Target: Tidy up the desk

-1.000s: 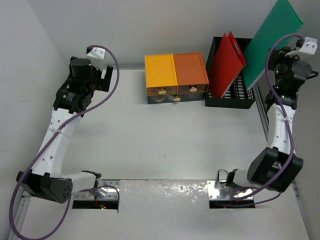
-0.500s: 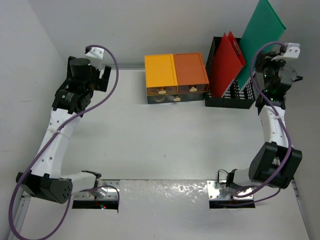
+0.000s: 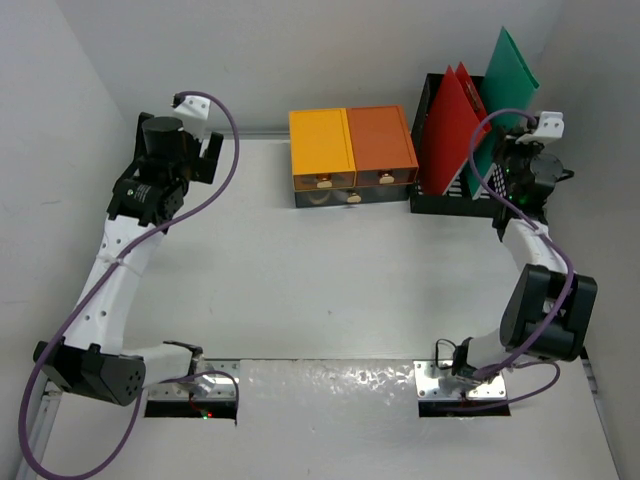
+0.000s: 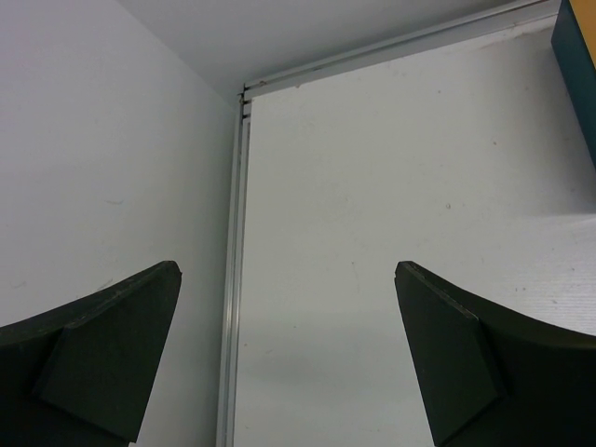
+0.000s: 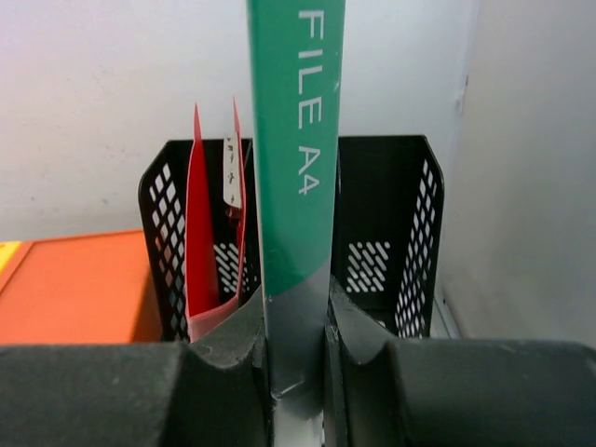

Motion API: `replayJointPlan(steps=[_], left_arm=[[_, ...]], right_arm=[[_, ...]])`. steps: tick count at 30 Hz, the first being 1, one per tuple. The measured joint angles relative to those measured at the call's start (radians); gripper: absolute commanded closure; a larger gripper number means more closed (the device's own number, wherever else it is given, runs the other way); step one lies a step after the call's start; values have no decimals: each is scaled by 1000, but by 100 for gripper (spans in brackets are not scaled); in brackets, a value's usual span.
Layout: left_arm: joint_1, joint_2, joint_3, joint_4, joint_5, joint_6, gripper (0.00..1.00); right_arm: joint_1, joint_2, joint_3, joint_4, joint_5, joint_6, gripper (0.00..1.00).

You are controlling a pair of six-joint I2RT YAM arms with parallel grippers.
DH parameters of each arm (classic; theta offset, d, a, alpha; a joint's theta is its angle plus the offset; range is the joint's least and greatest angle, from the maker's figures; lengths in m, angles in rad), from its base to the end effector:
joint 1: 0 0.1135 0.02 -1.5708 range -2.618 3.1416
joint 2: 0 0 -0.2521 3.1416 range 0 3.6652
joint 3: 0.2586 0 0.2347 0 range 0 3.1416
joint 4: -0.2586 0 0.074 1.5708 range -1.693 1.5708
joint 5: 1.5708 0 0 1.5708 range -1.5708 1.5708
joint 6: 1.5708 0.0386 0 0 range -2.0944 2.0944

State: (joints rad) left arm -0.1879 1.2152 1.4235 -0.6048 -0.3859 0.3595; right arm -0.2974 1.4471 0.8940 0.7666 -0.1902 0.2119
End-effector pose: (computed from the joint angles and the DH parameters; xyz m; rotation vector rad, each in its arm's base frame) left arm 0.2415 -0.0311 0.4131 0.2833 1.9481 0.4913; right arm 0.3108 -0.0876 0.3193 0.1858 1.3487 0.0572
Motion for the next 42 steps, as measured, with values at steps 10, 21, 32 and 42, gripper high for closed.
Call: replayJointPlan(steps=[10, 21, 32, 42], left_arm=[[0, 26, -1, 12, -18, 7, 0], [0, 45, -33, 48, -17, 13, 0], [0, 62, -78, 62, -2, 29, 0], [0, 64, -79, 64, -2, 29, 1]], right_arm=[[16, 128, -15, 172, -1, 0, 100], [46, 222, -11, 262, 8, -1, 100], [50, 282, -5, 359, 14, -13, 100], [64, 318, 58, 332, 60, -21, 100]])
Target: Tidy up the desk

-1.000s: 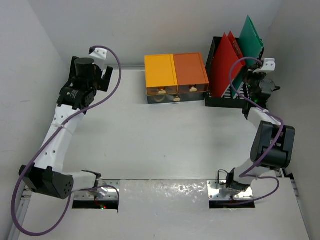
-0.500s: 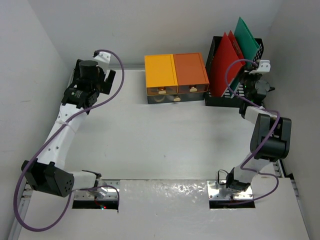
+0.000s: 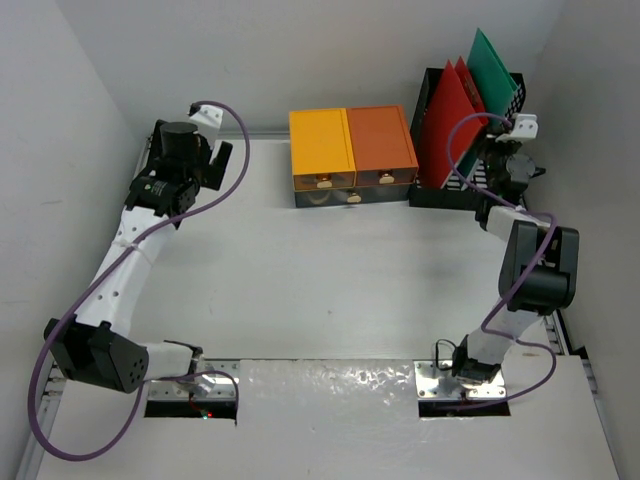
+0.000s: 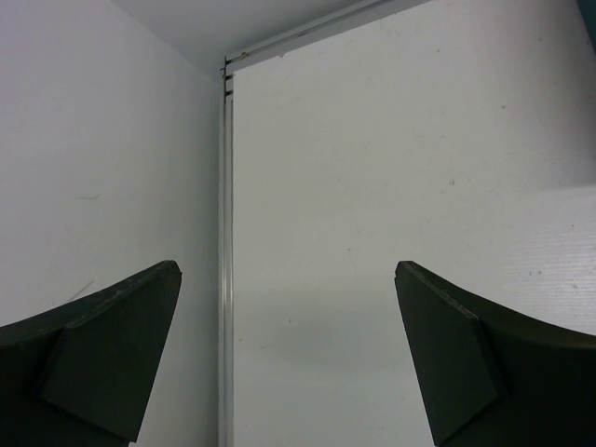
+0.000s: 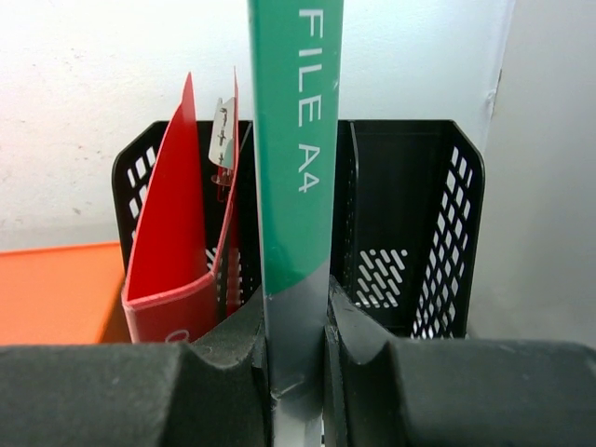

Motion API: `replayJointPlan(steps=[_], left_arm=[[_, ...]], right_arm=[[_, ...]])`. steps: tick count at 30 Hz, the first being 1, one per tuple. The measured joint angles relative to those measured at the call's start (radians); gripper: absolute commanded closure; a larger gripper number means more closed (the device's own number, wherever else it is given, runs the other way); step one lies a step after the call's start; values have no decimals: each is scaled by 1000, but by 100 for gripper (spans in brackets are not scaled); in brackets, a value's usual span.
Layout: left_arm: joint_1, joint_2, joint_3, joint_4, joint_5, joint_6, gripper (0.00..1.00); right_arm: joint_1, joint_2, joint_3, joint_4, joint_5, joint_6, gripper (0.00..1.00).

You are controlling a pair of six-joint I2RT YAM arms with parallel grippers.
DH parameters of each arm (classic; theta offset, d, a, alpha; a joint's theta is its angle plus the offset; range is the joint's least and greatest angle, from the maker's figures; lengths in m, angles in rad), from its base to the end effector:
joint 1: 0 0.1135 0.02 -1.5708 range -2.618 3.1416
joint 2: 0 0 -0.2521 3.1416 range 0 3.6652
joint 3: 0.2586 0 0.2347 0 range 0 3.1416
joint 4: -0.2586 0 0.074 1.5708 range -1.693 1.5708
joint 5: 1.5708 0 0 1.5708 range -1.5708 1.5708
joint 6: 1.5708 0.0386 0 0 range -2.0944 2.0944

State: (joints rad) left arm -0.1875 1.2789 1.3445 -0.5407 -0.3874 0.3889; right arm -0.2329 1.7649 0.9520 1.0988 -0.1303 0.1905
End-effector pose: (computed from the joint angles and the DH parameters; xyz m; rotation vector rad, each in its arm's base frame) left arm 0.2655 -0.0355 0.3795 0.3446 2.0183 0.5215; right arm 0.3669 -0.0819 0.2690 0.1602 1.2775 0.0473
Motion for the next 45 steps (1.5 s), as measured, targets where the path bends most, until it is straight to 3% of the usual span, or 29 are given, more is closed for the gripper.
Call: replayJointPlan(steps=[13, 26, 30, 33, 39, 40, 45], left_arm=[[0, 18, -11, 17, 0, 22, 1], [0, 18, -21, 22, 13, 29, 0], [0, 18, -21, 21, 23, 29, 1], [0, 18, -24, 17, 38, 29, 1], [2, 18, -24, 1, 68, 26, 0], [3, 17, -24, -4, 72, 24, 0], [23, 16, -25, -36, 172, -15, 1]], right_arm=[[2, 130, 27, 126, 21, 34, 100], [2, 150, -6, 74, 18, 27, 100], [2, 150, -6, -2, 21, 28, 63], [2, 133, -10, -67, 26, 32, 40], [2, -3, -21, -233, 63, 10, 16], [2, -39, -25, -267, 78, 7, 2], [3, -232, -41, -553, 202, 53, 1]])
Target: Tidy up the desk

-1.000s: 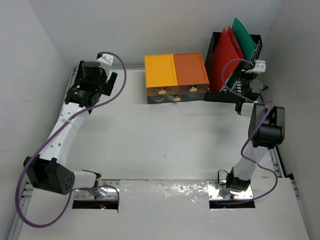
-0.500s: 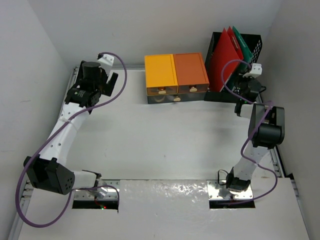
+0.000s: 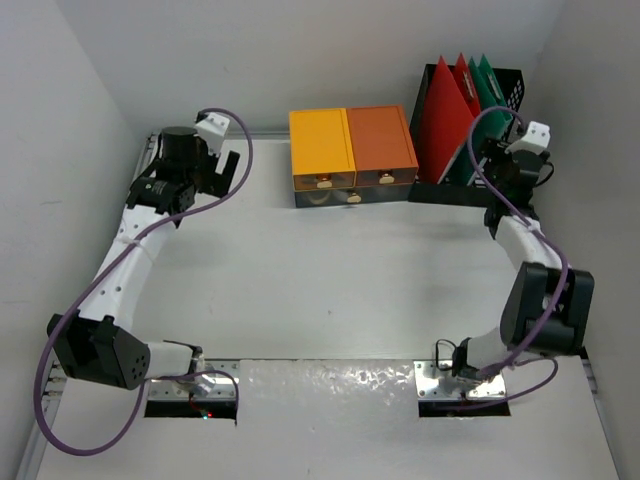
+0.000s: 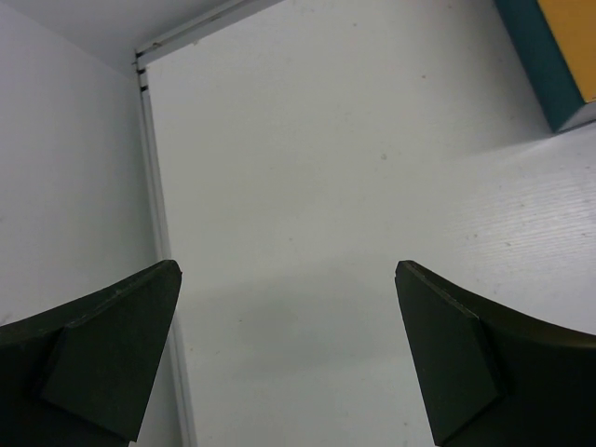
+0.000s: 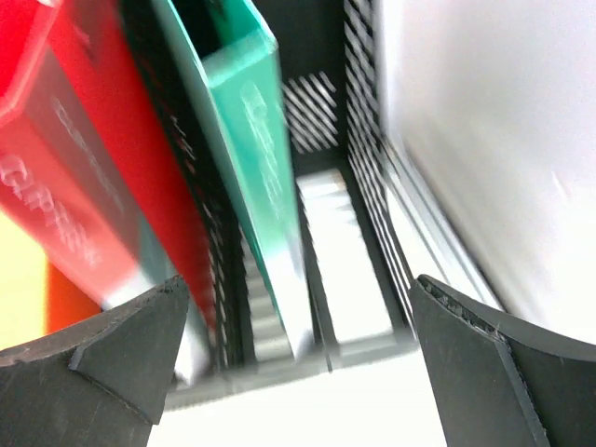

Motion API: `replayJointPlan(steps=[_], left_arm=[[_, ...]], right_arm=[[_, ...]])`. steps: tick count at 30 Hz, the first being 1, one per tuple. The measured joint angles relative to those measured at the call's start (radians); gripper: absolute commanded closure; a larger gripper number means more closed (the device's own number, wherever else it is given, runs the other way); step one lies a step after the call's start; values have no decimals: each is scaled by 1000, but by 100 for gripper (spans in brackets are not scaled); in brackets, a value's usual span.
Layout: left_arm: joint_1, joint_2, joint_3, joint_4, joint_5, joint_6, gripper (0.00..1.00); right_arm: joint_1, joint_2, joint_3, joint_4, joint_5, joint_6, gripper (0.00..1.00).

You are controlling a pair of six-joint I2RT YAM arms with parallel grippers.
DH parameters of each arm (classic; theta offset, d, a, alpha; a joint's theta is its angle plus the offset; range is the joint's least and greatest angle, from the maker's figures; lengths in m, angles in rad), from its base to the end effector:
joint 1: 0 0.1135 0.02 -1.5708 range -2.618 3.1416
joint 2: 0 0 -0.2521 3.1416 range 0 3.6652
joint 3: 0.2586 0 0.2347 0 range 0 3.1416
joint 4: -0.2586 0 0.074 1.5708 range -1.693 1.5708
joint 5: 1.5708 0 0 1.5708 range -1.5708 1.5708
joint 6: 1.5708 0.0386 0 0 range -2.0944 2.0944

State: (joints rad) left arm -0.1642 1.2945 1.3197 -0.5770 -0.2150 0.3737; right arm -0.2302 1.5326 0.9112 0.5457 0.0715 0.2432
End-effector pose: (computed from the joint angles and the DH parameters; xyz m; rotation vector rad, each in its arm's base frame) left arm 0.2694 -0.0363 0.3632 0.4411 2.0823 0.3521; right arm 0.3323 -0.0807 0.2736 0.4389 1.5869 -0.0489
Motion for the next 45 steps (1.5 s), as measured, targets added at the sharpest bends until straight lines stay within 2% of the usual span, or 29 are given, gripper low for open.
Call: replayJointPlan(steps=[4, 10, 18, 22, 28, 33, 45], left_arm=[[10, -17, -49, 1, 58, -14, 1], [59, -129, -285, -14, 87, 18, 0], [90, -405, -583, -6, -7, 78, 0], [108, -468, -695, 24, -35, 101, 1], [108, -508, -878, 112, -73, 95, 1], [108, -546, -903, 157, -82, 93, 1], [108, -575, -912, 191, 26, 108, 1]], right_arm=[[0, -173, -80, -246, 87, 69, 1], [-4, -463, -334, -492, 123, 187, 1], [-4, -691, -553, -613, -35, 259, 1], [-4, -801, -600, -684, -56, 256, 1], [-4, -967, -647, -702, -124, 232, 1], [-4, -1033, -670, -716, -174, 209, 1], [-4, -1128, -708, -719, -232, 183, 1]])
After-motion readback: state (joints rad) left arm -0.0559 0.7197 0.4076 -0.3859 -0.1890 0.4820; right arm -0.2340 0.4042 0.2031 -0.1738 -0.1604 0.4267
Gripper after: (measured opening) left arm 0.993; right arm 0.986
